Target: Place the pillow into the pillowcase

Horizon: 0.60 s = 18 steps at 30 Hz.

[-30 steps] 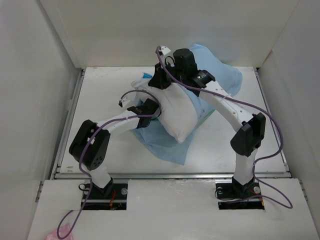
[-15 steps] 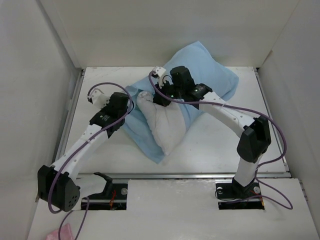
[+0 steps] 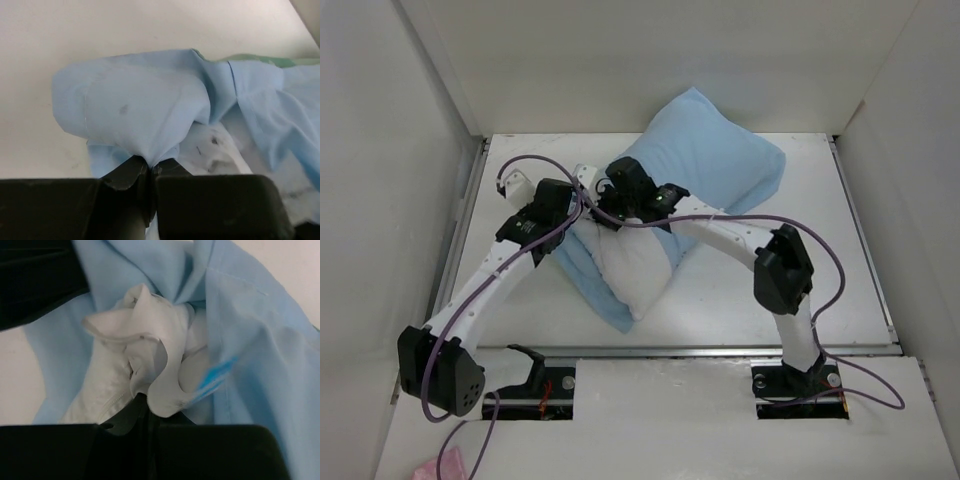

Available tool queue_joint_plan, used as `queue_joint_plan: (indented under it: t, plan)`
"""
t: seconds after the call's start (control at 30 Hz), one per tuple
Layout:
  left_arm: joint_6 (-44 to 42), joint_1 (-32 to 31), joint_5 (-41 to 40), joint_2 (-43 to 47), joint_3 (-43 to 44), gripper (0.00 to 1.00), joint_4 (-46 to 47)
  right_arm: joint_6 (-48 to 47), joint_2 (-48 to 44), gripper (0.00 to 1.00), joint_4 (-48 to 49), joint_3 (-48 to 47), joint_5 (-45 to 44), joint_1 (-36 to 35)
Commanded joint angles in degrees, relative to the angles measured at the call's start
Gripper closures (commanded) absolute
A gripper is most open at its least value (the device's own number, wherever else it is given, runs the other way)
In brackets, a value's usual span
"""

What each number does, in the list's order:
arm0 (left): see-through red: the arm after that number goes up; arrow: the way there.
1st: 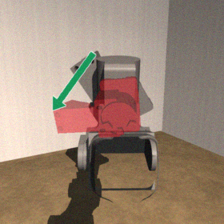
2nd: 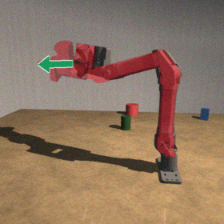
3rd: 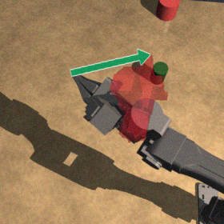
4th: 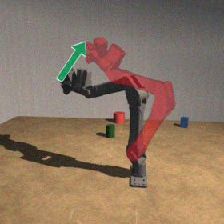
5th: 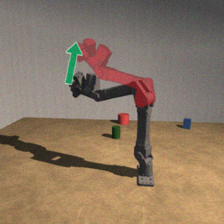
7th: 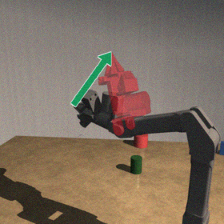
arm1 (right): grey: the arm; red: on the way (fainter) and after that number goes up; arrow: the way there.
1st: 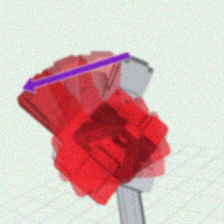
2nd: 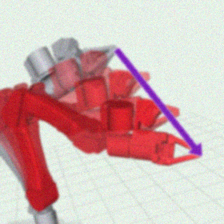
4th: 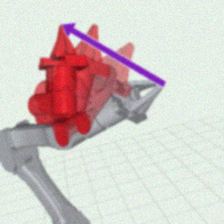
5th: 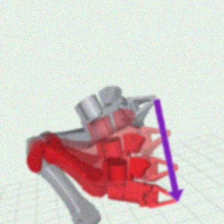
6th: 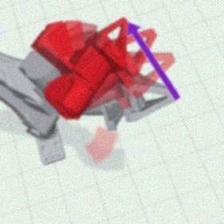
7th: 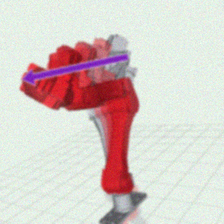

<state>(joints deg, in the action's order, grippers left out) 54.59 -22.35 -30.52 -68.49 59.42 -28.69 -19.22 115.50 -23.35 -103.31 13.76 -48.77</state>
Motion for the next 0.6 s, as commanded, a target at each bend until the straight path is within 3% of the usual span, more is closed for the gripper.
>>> queue_joint_plan:
  t: [0.0, 0.17, 0.37, 0.47, 0.57]
  plan:
    - [-2.8, 2.2, -11.9, 4.1, 6.8, 1.0, 1.5, 0.8, 10.0, 1.0, -16.7, 0.1, -13.0, 0.4]
    - [-0.3, 4.0, -17.3, 7.8, 12.0, 1.0, -5.3, 11.5, 16.6, 1.0, -19.5, -3.2, -24.2, 1.5]
    - [-1.0, 4.0, -18.0, 13.7, 12.0, 1.0, -7.0, 21.4, 21.1, 1.0, -24.7, -10.0, -47.0, 2.0]
    - [-1.7, 4.0, -16.4, 14.3, 11.5, 1.0, -6.4, 26.2, 22.4, 1.0, -25.6, -12.8, -48.7, 2.0]
    - [-1.7, 4.0, -14.2, 13.0, 11.5, 1.0, -6.4, 30.8, 19.7, 1.0, -18.8, -12.8, -48.7, 2.0]
